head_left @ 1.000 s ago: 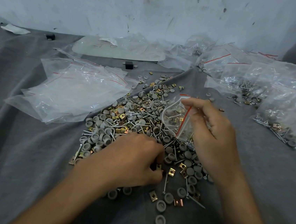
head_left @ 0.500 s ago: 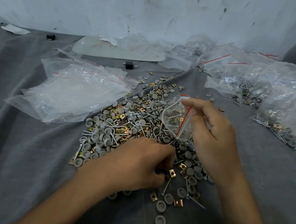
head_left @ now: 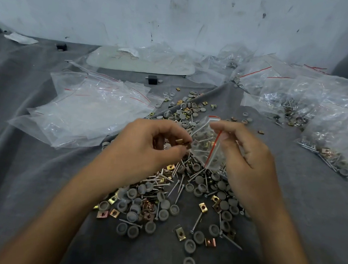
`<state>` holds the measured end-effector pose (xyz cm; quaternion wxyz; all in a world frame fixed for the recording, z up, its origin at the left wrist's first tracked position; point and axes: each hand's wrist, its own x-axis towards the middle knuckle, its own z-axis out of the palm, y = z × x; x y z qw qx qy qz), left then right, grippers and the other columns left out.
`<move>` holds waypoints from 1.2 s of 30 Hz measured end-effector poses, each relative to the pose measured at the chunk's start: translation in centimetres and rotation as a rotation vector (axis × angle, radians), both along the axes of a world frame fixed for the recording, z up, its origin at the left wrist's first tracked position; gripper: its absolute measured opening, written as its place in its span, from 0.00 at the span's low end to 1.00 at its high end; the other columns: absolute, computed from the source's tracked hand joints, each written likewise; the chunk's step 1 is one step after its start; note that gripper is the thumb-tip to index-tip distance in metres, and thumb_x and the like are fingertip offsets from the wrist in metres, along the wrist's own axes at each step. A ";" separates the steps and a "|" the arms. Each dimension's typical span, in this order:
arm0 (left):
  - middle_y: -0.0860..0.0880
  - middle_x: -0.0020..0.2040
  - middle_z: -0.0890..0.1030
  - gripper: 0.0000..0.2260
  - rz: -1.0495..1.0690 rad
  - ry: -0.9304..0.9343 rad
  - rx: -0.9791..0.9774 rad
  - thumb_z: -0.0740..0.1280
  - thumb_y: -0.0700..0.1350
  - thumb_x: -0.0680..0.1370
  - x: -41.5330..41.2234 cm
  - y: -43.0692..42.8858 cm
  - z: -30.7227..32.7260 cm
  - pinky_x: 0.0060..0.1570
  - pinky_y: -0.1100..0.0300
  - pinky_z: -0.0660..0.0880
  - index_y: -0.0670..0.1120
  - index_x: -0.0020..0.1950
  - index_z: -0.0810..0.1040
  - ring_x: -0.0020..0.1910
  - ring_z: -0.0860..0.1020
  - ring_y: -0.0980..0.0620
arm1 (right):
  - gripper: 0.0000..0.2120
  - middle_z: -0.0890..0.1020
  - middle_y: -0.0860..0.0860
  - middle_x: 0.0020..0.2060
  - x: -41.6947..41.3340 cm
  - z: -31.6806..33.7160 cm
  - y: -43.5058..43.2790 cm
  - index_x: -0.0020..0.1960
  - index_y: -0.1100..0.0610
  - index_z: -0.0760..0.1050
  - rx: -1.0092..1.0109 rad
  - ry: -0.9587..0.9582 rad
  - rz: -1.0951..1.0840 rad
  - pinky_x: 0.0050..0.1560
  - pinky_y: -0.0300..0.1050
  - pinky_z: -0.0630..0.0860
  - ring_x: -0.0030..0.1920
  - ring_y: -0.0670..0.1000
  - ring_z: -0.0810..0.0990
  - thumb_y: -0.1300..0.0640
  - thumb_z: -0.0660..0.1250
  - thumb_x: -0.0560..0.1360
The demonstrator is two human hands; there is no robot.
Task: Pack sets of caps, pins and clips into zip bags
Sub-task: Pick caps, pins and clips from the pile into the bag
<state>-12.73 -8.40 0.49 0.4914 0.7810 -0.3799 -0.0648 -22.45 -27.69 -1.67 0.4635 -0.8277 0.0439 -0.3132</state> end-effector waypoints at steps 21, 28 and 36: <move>0.58 0.43 0.83 0.05 0.172 -0.055 -0.167 0.69 0.52 0.80 -0.1 -0.8 -1.2 0.37 0.62 0.76 0.60 0.54 0.81 0.37 0.78 0.59 | 0.12 0.83 0.36 0.46 -0.5 0.6 0.3 0.56 0.45 0.81 -0.004 -0.008 0.128 0.47 0.35 0.73 0.48 0.40 0.81 0.57 0.60 0.83; 0.56 0.55 0.84 0.13 0.001 0.086 -0.236 0.65 0.42 0.83 -0.3 -1.7 0.8 0.51 0.62 0.77 0.58 0.63 0.80 0.52 0.81 0.54 | 0.07 0.83 0.46 0.49 -1.2 2.6 -0.2 0.54 0.54 0.79 0.117 -0.131 0.203 0.44 0.33 0.78 0.50 0.44 0.83 0.63 0.66 0.79; 0.61 0.43 0.84 0.07 -0.003 -0.102 -0.357 0.70 0.50 0.76 -3.8 -1.5 5.0 0.35 0.68 0.73 0.57 0.54 0.83 0.38 0.79 0.62 | 0.13 0.86 0.51 0.53 -2.8 6.8 -0.2 0.48 0.49 0.80 0.150 -0.059 0.347 0.61 0.50 0.78 0.59 0.53 0.83 0.63 0.60 0.80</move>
